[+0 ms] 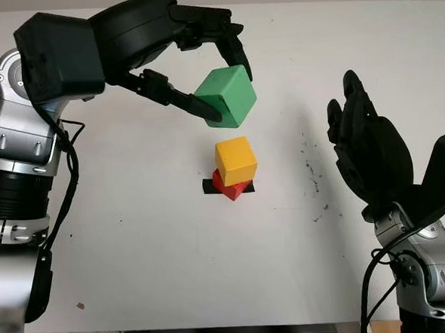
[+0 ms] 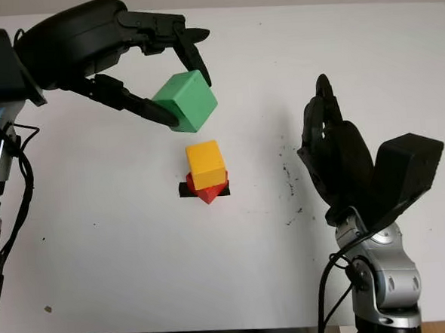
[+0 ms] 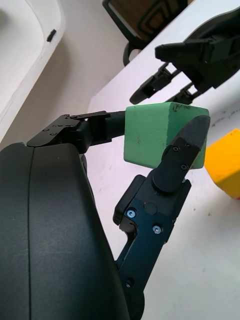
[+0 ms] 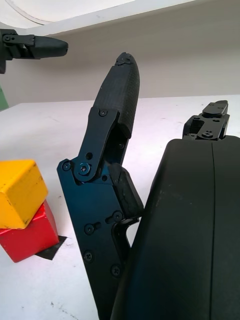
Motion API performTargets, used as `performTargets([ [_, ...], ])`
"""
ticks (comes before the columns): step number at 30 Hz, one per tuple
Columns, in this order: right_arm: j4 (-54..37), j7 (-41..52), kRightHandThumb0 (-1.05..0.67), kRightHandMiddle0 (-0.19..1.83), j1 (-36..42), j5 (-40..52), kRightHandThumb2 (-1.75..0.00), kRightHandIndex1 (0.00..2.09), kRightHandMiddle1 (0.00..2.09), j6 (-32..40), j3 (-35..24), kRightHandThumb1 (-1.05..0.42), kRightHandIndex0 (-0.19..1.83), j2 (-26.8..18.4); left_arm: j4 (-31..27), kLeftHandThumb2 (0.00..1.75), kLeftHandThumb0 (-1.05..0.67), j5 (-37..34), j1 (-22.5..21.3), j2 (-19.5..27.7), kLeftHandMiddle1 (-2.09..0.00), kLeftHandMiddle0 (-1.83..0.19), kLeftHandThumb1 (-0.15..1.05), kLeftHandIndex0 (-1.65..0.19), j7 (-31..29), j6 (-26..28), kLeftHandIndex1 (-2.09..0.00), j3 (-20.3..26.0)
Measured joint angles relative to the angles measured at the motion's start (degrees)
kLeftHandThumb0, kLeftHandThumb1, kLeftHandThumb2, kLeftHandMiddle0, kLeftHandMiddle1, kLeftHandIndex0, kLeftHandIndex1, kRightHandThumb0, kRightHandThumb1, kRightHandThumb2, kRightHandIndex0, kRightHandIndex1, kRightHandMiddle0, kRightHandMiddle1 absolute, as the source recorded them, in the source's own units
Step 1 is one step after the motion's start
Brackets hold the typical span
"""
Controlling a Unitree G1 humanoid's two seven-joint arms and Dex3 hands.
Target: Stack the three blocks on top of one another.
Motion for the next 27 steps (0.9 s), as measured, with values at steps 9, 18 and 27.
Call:
performTargets([
  [9,0.0,0.2,-0.76,-0.19,0.2,0.0,-0.73,0.0,0.0,0.0,0.1,-1.05,-0.19,0.0,-4.0,0.06,-0.4,5.7,3.7,0.1,-0.05,-0.15,0.98,-0.35,2.5,-3.9,-1.39,-1.2],
  [18,0.0,-0.1,-0.77,-0.19,0.2,0.0,-0.72,0.0,0.0,0.0,0.1,-1.05,-0.19,0.2,-3.7,0.06,-0.42,6.5,4.1,0.1,-0.05,-0.13,1.0,-0.29,2.4,-5.4,-1.48,-2.2],
  [27,0.0,-1.0,-0.77,-0.19,0.3,0.0,-0.71,0.0,0.0,0.0,0.3,-1.05,-0.19,0.7,-2.9,0.05,-0.43,7.0,4.1,-0.7,-0.05,-0.13,1.01,-0.26,1.8,-5.8,-1.65,-3.7],
])
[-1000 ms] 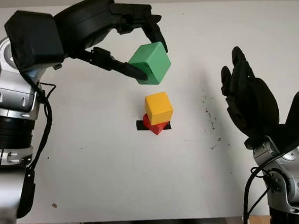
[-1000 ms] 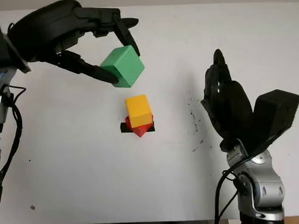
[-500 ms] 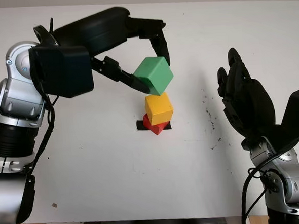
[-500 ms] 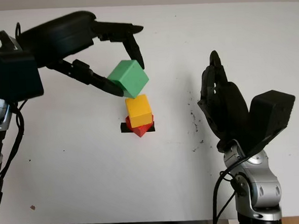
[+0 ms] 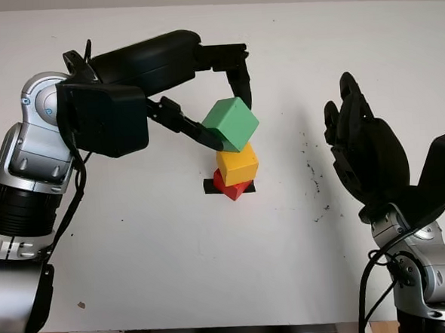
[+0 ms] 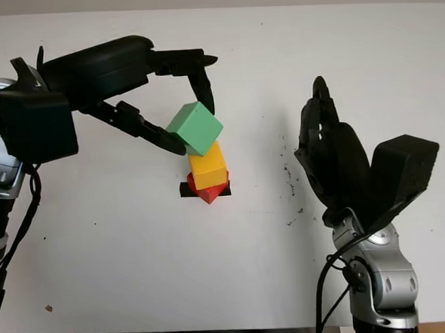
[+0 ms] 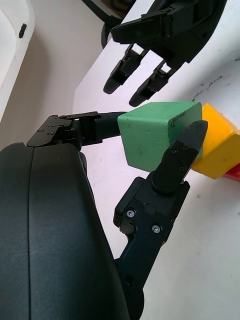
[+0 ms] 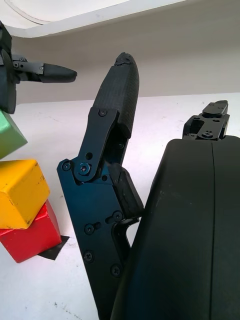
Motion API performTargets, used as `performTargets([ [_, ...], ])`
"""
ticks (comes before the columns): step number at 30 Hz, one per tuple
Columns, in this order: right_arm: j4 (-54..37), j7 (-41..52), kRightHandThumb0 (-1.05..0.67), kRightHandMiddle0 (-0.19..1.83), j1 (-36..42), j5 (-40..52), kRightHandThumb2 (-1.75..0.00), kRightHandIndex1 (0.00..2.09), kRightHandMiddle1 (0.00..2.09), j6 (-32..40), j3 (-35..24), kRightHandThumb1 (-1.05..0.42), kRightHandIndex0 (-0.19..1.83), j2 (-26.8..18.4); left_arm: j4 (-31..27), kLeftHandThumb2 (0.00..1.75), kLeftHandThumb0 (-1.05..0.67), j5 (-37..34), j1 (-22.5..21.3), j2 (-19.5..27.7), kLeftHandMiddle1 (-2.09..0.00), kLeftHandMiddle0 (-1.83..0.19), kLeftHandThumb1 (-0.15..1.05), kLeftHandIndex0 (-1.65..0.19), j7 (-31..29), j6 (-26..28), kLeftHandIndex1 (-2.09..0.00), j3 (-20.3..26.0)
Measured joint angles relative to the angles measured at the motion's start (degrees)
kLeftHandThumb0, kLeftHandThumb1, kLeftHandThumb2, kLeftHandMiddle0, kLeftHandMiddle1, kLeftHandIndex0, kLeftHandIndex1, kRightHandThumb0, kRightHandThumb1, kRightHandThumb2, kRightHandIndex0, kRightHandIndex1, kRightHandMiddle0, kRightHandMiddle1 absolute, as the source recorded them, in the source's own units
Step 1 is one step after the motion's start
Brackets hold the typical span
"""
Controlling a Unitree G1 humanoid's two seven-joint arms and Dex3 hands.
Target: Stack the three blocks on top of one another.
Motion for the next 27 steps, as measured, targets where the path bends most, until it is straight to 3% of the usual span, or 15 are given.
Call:
performTargets([
  [27,-0.3,-0.7,-0.73,-0.19,0.8,-0.7,-0.75,0.0,0.0,-0.3,0.4,-1.05,-0.19,1.5,1.9,0.05,-0.43,3.2,0.0,0.0,-0.05,-0.11,1.03,-0.21,-1.0,-3.3,-1.68,-1.1],
])
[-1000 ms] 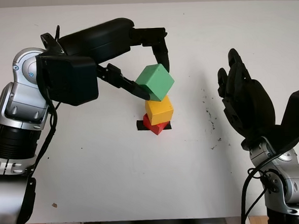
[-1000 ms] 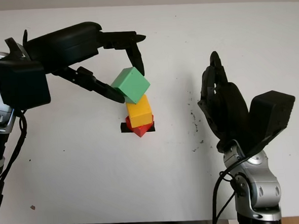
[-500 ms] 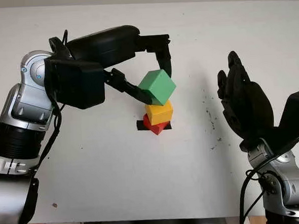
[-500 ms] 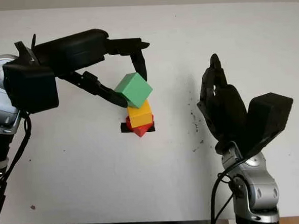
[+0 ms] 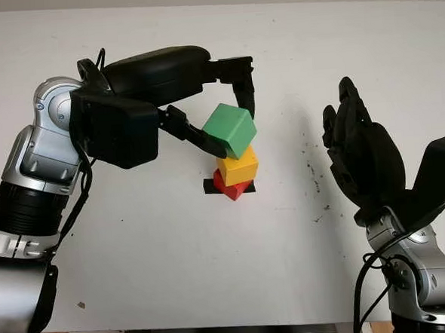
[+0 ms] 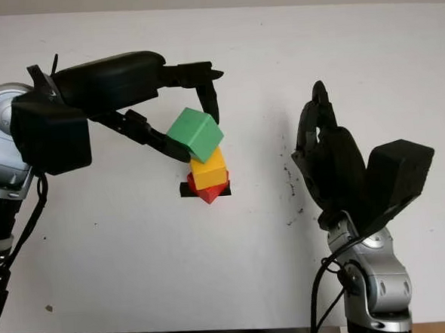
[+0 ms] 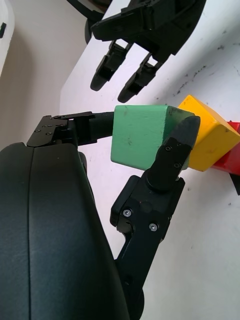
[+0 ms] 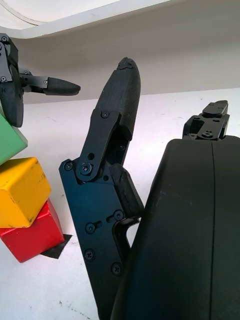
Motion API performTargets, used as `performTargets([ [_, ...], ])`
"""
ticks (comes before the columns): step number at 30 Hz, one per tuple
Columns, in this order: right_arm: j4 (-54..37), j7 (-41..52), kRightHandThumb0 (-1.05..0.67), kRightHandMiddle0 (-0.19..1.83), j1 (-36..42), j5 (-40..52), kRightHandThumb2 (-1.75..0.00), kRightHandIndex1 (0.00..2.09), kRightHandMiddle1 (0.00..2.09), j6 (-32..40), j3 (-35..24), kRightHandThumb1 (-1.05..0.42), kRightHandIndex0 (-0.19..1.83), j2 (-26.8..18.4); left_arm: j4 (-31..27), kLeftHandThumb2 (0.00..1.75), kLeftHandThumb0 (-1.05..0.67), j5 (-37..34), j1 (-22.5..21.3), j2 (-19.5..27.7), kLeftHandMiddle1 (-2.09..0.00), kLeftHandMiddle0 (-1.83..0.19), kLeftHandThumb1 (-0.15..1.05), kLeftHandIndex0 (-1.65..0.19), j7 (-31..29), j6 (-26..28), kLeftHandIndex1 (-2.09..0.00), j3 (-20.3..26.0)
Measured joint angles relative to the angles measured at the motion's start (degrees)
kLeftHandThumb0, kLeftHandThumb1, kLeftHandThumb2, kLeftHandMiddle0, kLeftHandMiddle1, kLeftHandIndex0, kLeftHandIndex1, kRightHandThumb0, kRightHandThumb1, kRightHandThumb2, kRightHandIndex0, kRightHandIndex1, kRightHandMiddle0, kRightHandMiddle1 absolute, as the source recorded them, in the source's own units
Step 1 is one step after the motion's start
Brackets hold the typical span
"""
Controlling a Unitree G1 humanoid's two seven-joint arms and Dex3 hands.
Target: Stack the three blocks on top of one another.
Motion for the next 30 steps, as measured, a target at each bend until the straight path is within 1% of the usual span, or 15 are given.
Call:
performTargets([
  [5,-0.2,-0.1,-0.73,-0.19,0.4,0.0,-0.74,0.0,0.0,0.0,0.0,-1.05,-0.19,0.0,0.1,0.05,-0.42,0.7,0.0,0.0,-0.05,-0.11,1.03,-0.22,0.2,-0.5,-1.66,0.0],
  [9,-0.5,-0.1,-0.73,-0.19,0.4,0.0,-0.75,0.0,0.0,0.0,0.0,-1.05,-0.19,0.1,0.2,0.05,-0.43,1.3,-0.2,0.0,-0.05,-0.11,1.03,-0.22,0.4,-0.8,-1.71,0.0],
  [13,-0.5,-0.1,-0.73,-0.19,0.4,0.0,-0.76,0.0,0.0,0.0,0.0,-1.05,-0.19,0.2,0.9,0.06,-0.43,1.6,-0.5,0.0,-0.06,-0.12,1.03,-0.22,0.4,-1.7,-1.7,0.0],
  [19,-0.5,-0.3,-0.73,-0.19,0.4,-0.2,-0.76,0.0,0.0,0.0,0.2,-1.05,-0.19,0.5,1.3,0.06,-0.44,0.5,-0.8,0.0,-0.05,-0.11,1.04,-0.21,-1.4,-0.4,-1.68,0.0],
  [22,-0.5,-0.5,-0.73,-0.19,0.4,-0.4,-0.75,0.0,0.0,0.0,0.3,-1.05,-0.19,0.6,1.3,0.05,-0.44,0.4,-0.8,-0.1,-0.05,-0.11,1.03,-0.23,-1.4,-0.3,-1.51,0.0],
  [26,-0.5,-0.6,-0.73,-0.19,0.4,-0.4,-0.75,0.0,0.0,0.0,0.3,-1.05,-0.19,0.8,2.1,0.05,-0.47,0.1,-0.9,-0.3,-0.05,-0.06,1.02,-0.23,-1.8,0.1,-1.11,-0.1],
  [30,-0.5,-0.6,-0.73,-0.19,0.5,-0.5,-0.76,0.0,0.0,0.0,0.4,-1.05,-0.19,0.9,3.0,0.05,-0.5,-0.4,-1.2,-0.6,-0.04,-0.02,1.01,-0.2,-2.4,0.3,-0.88,-0.5],
])
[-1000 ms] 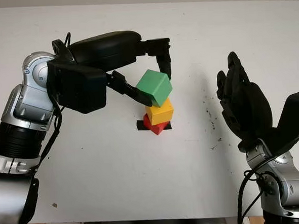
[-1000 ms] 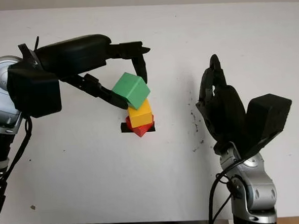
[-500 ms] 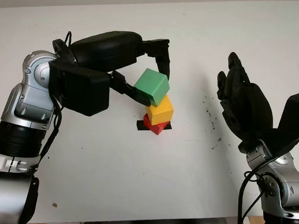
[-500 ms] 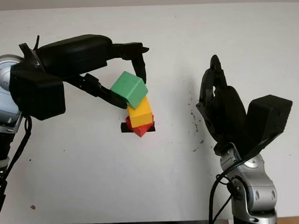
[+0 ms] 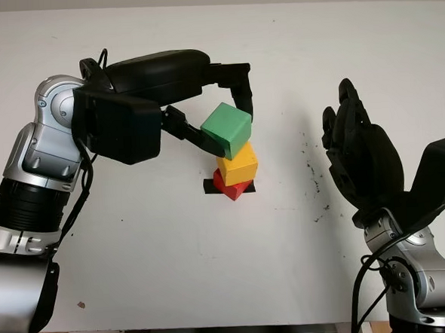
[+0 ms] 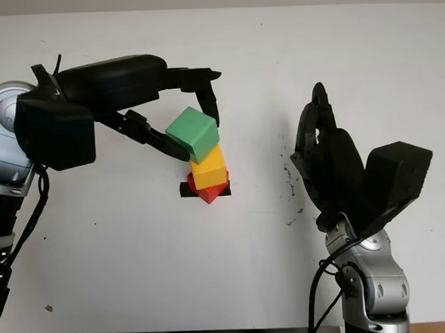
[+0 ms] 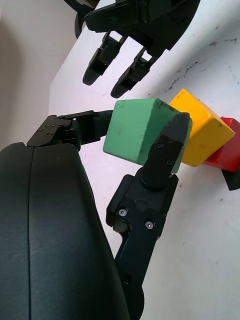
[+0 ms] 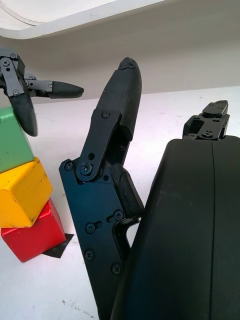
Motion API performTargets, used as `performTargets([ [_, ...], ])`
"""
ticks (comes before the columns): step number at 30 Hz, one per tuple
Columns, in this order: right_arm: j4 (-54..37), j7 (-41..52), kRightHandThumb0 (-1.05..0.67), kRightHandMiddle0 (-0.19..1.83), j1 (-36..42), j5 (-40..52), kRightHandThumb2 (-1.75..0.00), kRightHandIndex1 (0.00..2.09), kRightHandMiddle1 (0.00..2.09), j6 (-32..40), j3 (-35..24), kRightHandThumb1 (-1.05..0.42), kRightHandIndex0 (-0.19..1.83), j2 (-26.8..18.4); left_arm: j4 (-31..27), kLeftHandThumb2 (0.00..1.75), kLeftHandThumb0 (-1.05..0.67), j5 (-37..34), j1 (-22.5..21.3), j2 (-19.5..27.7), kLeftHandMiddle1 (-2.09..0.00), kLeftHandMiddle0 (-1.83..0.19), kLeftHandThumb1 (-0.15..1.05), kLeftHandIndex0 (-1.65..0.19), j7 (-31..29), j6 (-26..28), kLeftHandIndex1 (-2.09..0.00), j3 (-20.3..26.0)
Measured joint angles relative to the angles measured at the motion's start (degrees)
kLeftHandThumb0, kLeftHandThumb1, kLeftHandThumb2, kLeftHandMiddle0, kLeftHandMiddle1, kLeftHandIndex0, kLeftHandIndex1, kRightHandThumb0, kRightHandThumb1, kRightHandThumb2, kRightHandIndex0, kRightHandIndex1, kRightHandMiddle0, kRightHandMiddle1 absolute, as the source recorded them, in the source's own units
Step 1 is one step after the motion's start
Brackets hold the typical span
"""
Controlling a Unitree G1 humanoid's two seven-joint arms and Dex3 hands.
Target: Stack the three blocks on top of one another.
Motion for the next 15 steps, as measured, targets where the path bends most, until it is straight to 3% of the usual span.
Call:
performTargets([
  [5,0.0,0.1,-0.72,-0.19,0.0,0.0,-0.76,0.0,0.0,0.0,0.1,-1.05,-0.19,0.0,0.8,0.05,-0.51,-1.1,-0.7,-0.1,-0.05,0.02,1.01,-0.19,-0.9,-0.3,-0.7,-0.1],
  [15,0.0,-0.1,-0.72,-0.19,0.0,0.0,-0.75,0.0,0.0,0.0,0.1,-1.05,-0.19,0.2,0.7,0.05,-0.5,-1.7,-0.8,-0.2,-0.05,0.03,1.0,-0.22,-1.4,1.2,-0.6,-0.4],
])
